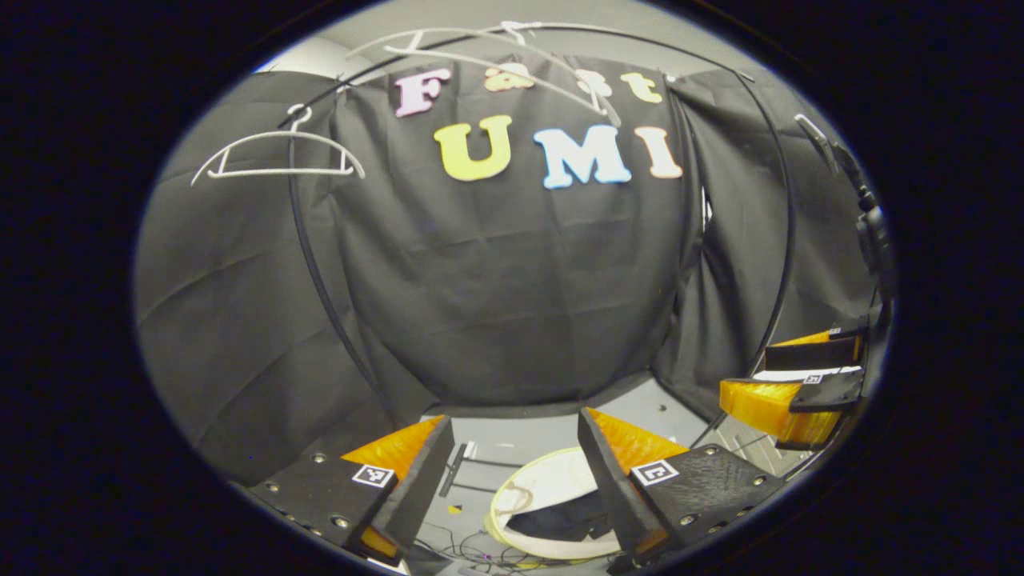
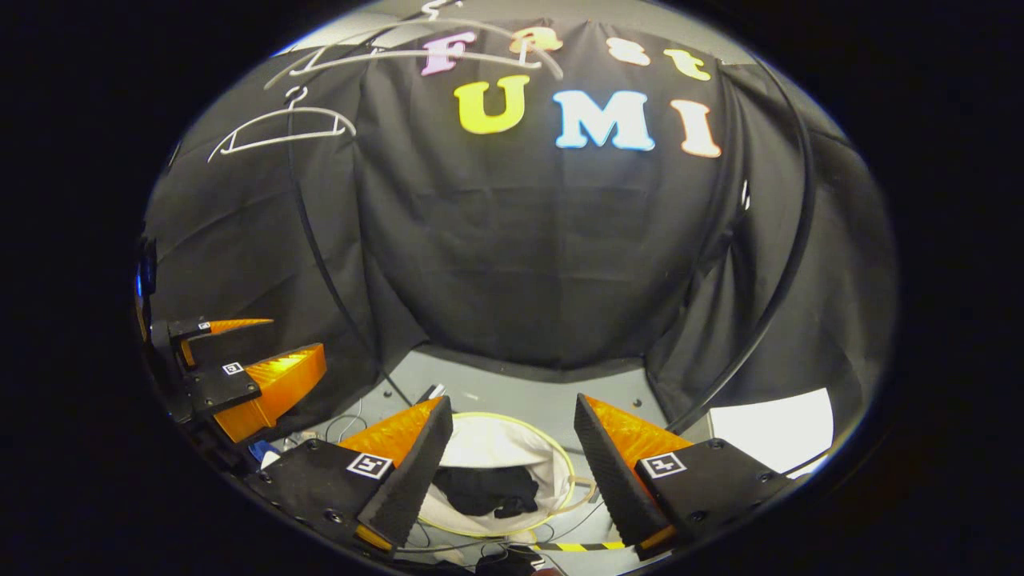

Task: Grasp the clothes on the hanger with both hands and then place them into the laundry hamper below.

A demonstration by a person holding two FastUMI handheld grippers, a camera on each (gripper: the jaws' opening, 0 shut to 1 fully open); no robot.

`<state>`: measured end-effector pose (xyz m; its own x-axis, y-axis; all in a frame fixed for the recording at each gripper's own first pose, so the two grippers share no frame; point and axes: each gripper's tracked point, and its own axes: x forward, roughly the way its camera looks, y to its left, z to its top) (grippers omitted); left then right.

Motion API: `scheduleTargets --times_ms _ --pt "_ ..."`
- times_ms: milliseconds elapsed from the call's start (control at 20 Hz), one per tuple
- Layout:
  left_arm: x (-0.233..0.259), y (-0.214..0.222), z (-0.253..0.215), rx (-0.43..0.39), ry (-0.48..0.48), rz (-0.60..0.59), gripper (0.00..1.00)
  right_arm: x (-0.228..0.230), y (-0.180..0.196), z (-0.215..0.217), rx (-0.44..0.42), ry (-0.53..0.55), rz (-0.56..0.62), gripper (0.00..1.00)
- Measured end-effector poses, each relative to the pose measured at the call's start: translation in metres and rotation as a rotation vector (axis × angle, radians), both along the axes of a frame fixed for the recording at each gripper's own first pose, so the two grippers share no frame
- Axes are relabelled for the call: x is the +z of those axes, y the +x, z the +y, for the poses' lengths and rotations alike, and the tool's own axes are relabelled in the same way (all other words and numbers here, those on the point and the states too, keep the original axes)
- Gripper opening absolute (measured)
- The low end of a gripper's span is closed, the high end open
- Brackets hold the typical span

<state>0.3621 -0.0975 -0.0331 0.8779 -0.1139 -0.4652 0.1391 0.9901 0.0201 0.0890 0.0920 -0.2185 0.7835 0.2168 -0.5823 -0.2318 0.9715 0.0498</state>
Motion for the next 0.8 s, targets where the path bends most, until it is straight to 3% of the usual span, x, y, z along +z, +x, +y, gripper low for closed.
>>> scheduleTargets --times_ms 200,400,800 --pt "0.065 -0.007 0.015 -0.027 -0.039 -0.099 0.93 0.064 -0.008 -0.015 -0.068 0.003 -0.146 0.97" --pt "0.134 -0.015 0.028 -0.040 -0.077 -0.217 0.92 0.115 -0.022 -0.019 -0.112 0.008 -0.249 0.92" --pt "0.245 -0.043 0.041 -0.015 -0.124 -0.370 0.92 0.208 -0.042 -0.042 -0.117 0.002 -0.453 0.96"
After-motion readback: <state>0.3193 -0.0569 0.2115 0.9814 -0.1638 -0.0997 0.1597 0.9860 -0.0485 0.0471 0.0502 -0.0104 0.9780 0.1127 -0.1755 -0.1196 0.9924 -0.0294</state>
